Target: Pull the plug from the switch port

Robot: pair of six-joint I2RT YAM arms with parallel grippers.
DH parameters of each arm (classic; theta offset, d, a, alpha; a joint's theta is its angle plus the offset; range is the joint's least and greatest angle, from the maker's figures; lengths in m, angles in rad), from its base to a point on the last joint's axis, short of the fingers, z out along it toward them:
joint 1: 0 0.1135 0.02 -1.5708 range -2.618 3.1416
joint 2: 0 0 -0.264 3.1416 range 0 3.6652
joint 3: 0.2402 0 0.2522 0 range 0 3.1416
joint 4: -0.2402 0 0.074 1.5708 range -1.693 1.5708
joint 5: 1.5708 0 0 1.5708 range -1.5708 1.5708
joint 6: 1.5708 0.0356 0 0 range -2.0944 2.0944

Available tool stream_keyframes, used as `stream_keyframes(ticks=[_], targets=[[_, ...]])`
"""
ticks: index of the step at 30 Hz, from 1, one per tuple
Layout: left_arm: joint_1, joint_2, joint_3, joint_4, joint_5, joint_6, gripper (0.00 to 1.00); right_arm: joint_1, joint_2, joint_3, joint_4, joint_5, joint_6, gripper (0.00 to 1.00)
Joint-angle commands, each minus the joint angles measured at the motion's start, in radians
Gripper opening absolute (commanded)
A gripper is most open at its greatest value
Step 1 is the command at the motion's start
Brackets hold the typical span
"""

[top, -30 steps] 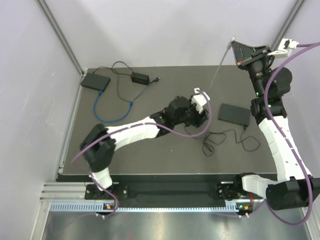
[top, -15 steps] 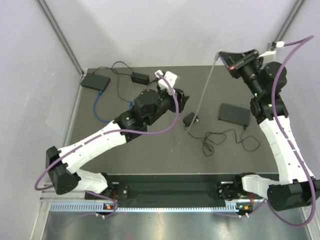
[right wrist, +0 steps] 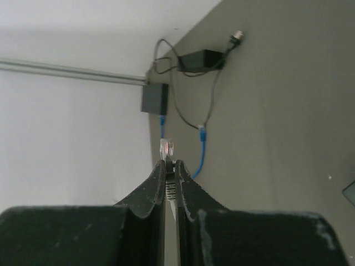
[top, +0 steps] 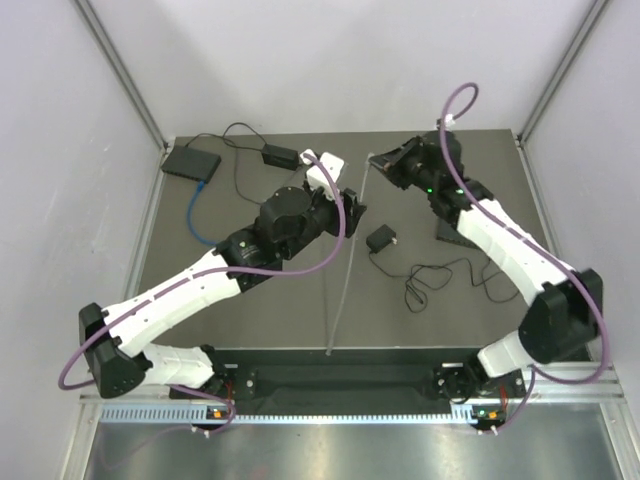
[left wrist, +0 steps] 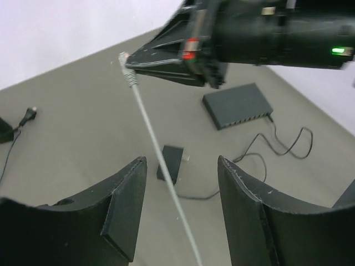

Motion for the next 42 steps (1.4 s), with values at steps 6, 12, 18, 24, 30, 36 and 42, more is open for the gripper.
stream_keyframes(ticks=[6,12,18,24,30,36,42], targets=[[0.004,-0.074,-0.043,-0.019,-0.076,0.018,0.59,0.079,0.315,0.202,0.010,0.224,0.004,0.03],[0.010,-0.072,-0.057,-0.025,-0.085,0.026,0.59,0.077,0.540,0.354,0.044,0.217,-0.074,0.04],[0.025,-0.056,-0.079,-0.020,-0.087,0.030,0.59,0.076,0.711,0.527,0.009,0.208,-0.182,0.06],[0.045,-0.020,-0.073,-0.019,-0.076,0.015,0.59,0.065,0.772,0.583,-0.005,0.186,-0.276,0.32],[0.065,-0.002,-0.063,-0.006,-0.052,-0.017,0.59,0.031,0.707,0.567,-0.065,0.123,-0.405,0.55],[0.081,0.079,-0.036,0.029,-0.004,-0.049,0.59,-0.062,0.409,0.350,-0.184,0.082,-0.537,0.52],[0.084,0.219,0.045,0.075,0.105,-0.068,0.59,-0.329,0.066,-0.047,-0.194,-0.050,-0.562,0.49]])
